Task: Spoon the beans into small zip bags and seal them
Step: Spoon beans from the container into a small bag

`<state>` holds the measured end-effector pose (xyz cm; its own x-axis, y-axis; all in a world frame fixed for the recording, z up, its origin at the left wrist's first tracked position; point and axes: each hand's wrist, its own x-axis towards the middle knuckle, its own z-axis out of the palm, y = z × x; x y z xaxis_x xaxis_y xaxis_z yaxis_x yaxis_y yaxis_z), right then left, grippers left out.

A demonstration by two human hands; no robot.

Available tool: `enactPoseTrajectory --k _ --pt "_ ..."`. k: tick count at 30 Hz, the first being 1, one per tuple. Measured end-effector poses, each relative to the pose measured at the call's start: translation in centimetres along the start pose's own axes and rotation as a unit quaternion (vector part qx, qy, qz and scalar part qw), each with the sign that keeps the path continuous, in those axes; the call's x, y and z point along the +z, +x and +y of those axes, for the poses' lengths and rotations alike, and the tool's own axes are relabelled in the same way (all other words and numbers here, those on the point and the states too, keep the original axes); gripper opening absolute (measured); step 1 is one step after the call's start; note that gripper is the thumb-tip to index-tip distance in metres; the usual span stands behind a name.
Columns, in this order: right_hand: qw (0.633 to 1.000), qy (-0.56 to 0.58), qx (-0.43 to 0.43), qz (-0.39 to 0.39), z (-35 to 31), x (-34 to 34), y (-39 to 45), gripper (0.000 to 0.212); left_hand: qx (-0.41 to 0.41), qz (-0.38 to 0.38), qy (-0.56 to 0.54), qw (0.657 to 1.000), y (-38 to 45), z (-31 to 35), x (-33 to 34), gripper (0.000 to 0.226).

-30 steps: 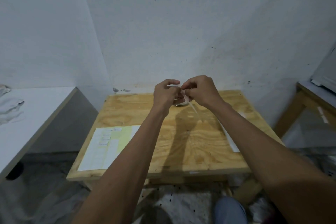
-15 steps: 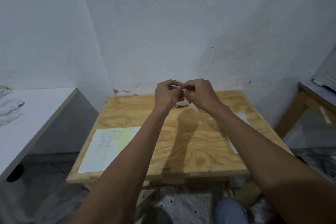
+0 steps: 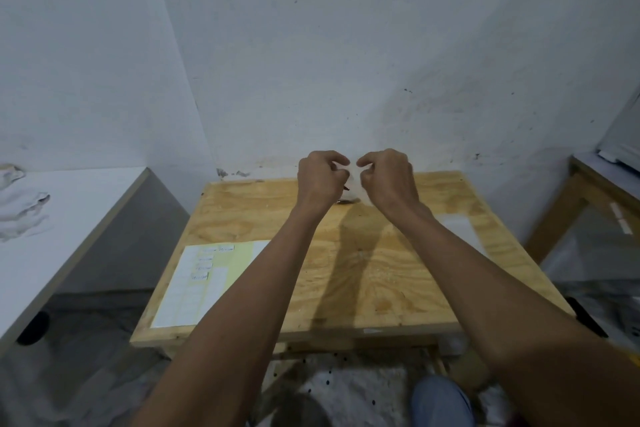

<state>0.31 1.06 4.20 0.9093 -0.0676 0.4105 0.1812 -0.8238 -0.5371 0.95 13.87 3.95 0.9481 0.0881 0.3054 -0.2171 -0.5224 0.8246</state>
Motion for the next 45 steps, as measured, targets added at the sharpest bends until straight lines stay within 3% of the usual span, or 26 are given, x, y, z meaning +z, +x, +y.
enactPoseTrajectory --k 4,9,14,19,24,30,34,37,45 --pt "1.000 -0.026 -0.006 0.006 0.9 -0.3 0.3 0.035 0.064 -0.006 0.072 0.995 -0.2 0.4 -0.4 0.024" --pt "0.998 0.041 -0.037 0.023 0.9 -1.5 0.4 0.034 0.142 -0.031 0.083 0.986 0.4 -0.2 -1.2 0.024" --pt "0.984 0.180 -0.006 -0.001 0.0 -3.0 0.8 0.031 0.226 -0.112 0.085 0.964 -0.1 -1.8 -1.7 0.078" --pt "0.958 0.282 0.036 -0.035 -0.8 -3.4 0.5 0.031 0.239 0.006 0.029 0.971 -1.2 -1.6 -1.3 0.078" --pt "0.927 0.357 0.071 -0.086 0.0 -3.3 0.4 0.030 0.198 0.006 0.005 0.980 -1.6 -2.2 -1.5 0.115" --pt "0.893 0.418 0.107 -0.124 0.7 -2.6 1.6 0.018 0.184 0.056 0.001 0.981 -1.1 -3.3 -1.2 0.094" --pt "0.930 0.326 0.172 -0.012 3.9 -1.3 3.8 0.009 0.140 0.052 0.012 0.989 -0.3 -5.3 -1.7 0.090" --pt "0.954 0.215 0.208 0.027 7.4 0.3 5.1 0.010 0.100 0.051 0.023 0.993 0.1 -6.9 -1.6 0.096" --pt "0.975 -0.048 0.214 -0.027 12.0 5.7 6.1 0.015 0.053 0.008 0.061 0.997 1.7 -9.2 1.1 0.105"
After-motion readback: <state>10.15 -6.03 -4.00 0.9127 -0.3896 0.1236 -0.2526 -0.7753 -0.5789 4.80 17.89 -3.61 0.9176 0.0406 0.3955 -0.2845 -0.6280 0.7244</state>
